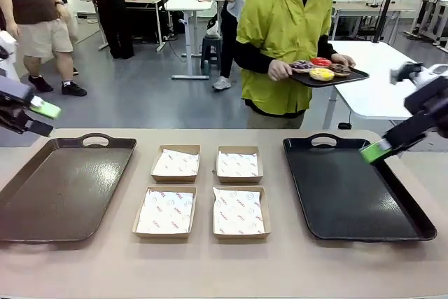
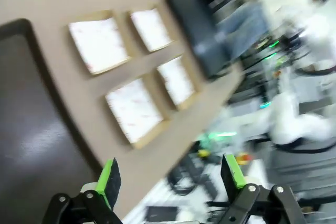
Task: Individually package the donuts and arrange them on the tray.
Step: Pick up one Paper togo box.
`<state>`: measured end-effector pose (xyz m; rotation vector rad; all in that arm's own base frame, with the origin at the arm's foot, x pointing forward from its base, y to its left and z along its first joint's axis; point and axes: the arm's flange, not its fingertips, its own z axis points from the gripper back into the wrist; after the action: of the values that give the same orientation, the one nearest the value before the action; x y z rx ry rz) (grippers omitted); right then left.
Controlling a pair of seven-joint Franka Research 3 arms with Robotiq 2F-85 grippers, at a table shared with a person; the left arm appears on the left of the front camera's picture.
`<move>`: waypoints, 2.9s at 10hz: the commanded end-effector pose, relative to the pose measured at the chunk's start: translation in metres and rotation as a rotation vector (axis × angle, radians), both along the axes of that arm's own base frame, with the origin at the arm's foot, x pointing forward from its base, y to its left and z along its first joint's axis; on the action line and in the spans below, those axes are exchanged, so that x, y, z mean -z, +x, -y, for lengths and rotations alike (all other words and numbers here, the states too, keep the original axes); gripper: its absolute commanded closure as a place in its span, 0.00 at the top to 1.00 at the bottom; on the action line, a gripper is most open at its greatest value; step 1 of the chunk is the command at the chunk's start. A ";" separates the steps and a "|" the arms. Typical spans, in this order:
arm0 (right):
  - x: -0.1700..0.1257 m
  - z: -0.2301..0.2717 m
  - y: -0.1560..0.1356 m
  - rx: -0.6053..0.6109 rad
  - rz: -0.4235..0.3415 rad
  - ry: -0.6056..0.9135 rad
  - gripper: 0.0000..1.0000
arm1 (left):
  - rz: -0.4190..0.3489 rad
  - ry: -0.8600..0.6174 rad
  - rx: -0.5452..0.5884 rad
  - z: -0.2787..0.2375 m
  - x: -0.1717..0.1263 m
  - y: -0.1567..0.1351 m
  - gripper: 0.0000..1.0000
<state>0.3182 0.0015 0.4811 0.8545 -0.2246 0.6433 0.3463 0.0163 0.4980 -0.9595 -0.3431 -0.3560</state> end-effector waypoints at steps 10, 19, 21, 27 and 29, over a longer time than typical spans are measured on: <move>0.069 0.163 0.023 0.371 -0.400 0.469 1.00 | -0.378 -0.412 -0.165 -0.151 0.069 -0.006 1.00; 0.071 0.182 0.023 0.387 -0.388 0.457 1.00 | -0.384 -0.414 -0.184 -0.156 0.067 -0.008 1.00; 0.071 0.182 0.023 0.387 -0.388 0.457 1.00 | -0.384 -0.414 -0.184 -0.156 0.067 -0.008 1.00; 0.071 0.182 0.023 0.387 -0.388 0.457 1.00 | -0.384 -0.414 -0.184 -0.156 0.067 -0.008 1.00; 0.071 0.182 0.023 0.387 -0.388 0.457 1.00 | -0.384 -0.414 -0.184 -0.156 0.067 -0.008 1.00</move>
<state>0.3421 -0.1785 0.4092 1.3140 -0.1853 0.0363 0.3401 0.1721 0.4288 -1.3526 -0.1503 0.0766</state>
